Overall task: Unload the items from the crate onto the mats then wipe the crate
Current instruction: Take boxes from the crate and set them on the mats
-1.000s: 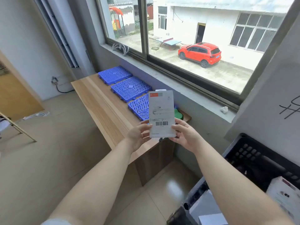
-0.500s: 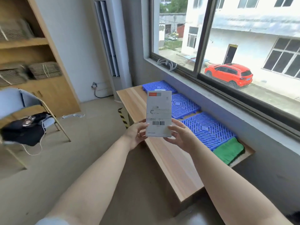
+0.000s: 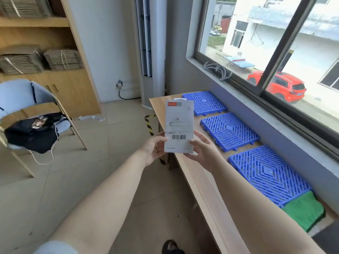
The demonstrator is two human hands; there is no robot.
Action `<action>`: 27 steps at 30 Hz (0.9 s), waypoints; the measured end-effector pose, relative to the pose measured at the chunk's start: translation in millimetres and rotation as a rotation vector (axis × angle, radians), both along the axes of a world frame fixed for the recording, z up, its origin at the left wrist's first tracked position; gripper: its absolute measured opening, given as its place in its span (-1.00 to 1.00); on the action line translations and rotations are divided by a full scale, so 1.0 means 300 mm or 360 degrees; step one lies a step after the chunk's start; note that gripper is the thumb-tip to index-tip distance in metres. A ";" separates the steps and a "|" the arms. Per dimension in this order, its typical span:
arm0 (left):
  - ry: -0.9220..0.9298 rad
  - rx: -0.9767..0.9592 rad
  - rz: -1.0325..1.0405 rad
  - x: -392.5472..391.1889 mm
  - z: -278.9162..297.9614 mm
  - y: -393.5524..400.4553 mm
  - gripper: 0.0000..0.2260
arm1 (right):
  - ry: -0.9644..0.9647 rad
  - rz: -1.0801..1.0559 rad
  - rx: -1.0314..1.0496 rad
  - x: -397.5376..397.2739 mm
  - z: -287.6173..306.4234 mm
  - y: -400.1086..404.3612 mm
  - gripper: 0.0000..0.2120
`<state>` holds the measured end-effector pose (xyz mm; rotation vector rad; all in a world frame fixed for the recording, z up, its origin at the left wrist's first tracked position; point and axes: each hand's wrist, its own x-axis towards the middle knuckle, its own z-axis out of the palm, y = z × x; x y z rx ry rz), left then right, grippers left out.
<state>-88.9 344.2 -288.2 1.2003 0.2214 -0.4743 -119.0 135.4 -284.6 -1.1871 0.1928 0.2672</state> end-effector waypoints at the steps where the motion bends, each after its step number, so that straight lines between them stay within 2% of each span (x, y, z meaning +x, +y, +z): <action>1: 0.0002 0.0010 0.0007 0.054 -0.010 0.005 -0.82 | -0.0005 -0.0004 0.0006 0.057 -0.015 0.005 -0.50; 6: 0.0050 0.0063 0.0068 0.344 -0.030 0.051 -0.84 | -0.0005 0.0041 0.0008 0.363 -0.043 0.048 -0.52; 11: 0.0088 0.0068 0.0060 0.581 -0.023 0.148 -0.74 | 0.0000 0.0225 -0.0073 0.649 -0.015 0.108 -0.64; 16: 0.0156 0.0057 0.0058 0.793 -0.046 0.271 -0.72 | 0.0016 0.0401 -0.0165 0.889 -0.032 0.197 -0.60; 27: 0.0147 0.0161 -0.0215 1.420 -0.063 0.572 -0.61 | 0.0130 0.0198 -0.0294 1.409 -0.039 0.488 -0.61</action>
